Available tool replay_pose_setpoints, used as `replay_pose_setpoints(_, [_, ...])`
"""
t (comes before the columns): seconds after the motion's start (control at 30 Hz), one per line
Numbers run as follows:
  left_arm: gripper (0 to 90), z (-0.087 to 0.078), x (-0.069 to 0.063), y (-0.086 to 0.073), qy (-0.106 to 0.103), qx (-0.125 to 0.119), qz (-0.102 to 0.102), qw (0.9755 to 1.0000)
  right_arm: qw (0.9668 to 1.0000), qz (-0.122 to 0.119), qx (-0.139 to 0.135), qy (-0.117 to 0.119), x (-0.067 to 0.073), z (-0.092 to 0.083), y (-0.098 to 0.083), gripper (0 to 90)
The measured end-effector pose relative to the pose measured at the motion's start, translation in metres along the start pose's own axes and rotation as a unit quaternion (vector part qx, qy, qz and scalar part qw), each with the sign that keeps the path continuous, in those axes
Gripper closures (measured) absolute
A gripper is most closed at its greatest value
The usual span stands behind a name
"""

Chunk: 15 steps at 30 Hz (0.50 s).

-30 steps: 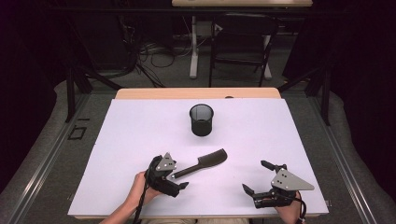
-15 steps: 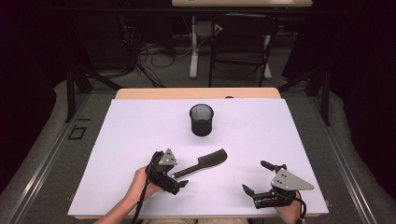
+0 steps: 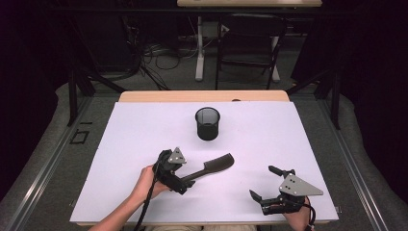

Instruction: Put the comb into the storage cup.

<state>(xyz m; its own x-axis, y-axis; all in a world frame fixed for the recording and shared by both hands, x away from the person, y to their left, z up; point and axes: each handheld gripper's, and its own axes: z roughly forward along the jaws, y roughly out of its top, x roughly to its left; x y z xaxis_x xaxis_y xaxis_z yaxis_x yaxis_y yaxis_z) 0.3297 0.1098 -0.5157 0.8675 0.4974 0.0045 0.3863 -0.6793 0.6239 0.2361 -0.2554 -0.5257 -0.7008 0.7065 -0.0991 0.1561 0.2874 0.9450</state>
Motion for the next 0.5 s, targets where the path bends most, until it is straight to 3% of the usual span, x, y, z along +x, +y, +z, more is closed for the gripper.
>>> replay_pose_setpoints(0.5, [0.4,0.008,0.002,0.023,-0.005,0.052,0.026,0.9983,1.0,0.003,0.007,0.002,0.001,0.001,0.0,0.5])
